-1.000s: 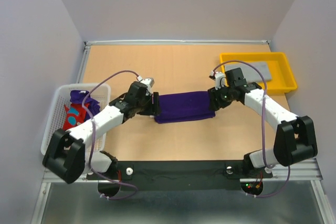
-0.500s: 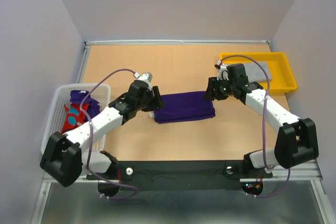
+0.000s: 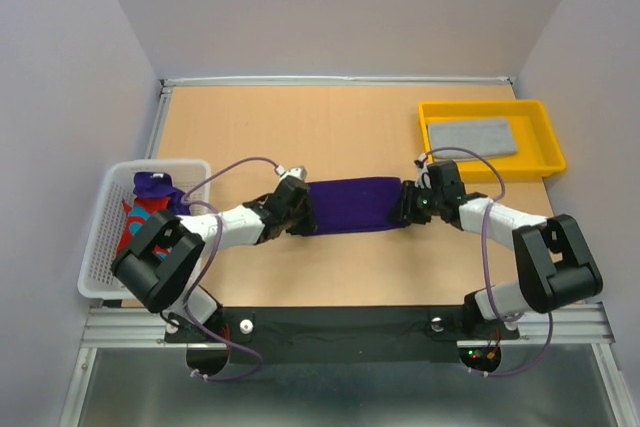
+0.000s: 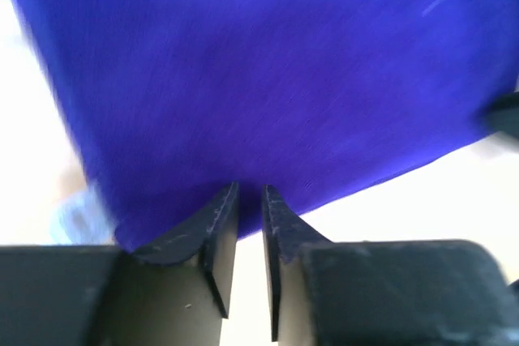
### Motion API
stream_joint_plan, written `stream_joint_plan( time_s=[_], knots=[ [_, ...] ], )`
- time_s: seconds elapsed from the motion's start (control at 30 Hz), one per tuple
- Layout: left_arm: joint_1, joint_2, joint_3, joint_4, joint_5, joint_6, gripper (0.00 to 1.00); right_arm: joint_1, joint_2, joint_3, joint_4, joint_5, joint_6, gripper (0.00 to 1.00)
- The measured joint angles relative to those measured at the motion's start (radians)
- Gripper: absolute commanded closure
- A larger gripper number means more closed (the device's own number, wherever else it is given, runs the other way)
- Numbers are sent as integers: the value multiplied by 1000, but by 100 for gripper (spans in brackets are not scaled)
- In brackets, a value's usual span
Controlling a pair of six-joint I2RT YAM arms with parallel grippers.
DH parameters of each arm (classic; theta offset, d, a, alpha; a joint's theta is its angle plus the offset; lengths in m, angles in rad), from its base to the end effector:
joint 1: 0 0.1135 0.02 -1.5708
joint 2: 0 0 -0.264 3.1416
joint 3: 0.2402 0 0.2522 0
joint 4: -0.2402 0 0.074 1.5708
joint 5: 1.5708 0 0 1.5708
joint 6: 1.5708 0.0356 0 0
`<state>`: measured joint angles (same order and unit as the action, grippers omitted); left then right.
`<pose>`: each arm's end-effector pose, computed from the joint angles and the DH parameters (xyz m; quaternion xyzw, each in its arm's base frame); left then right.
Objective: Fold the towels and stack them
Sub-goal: Fold the towel
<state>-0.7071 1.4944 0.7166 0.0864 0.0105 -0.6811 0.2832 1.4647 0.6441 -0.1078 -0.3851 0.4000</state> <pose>0.2285 -0.1958 0.1777 0.0140 0.9048 -0.2759 0.3241 0.2527 0.0875 0.1521 -0.0059 0.9333 0.2749 0.2311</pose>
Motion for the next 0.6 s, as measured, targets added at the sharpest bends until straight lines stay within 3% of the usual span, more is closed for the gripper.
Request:
stream_joint_plan(
  time_s=[0.23, 0.37, 0.6],
  knots=[
    [-14, -110, -218, 132, 1, -117, 78, 5, -166, -177, 101, 72, 106, 61],
    [-13, -133, -252, 164, 8, -155, 78, 7, -210, -207, 123, 124, 155, 60],
    [-14, -244, -246, 19, -41, -144, 51, 6, -297, -209, 116, 131, 125, 54]
  ],
)
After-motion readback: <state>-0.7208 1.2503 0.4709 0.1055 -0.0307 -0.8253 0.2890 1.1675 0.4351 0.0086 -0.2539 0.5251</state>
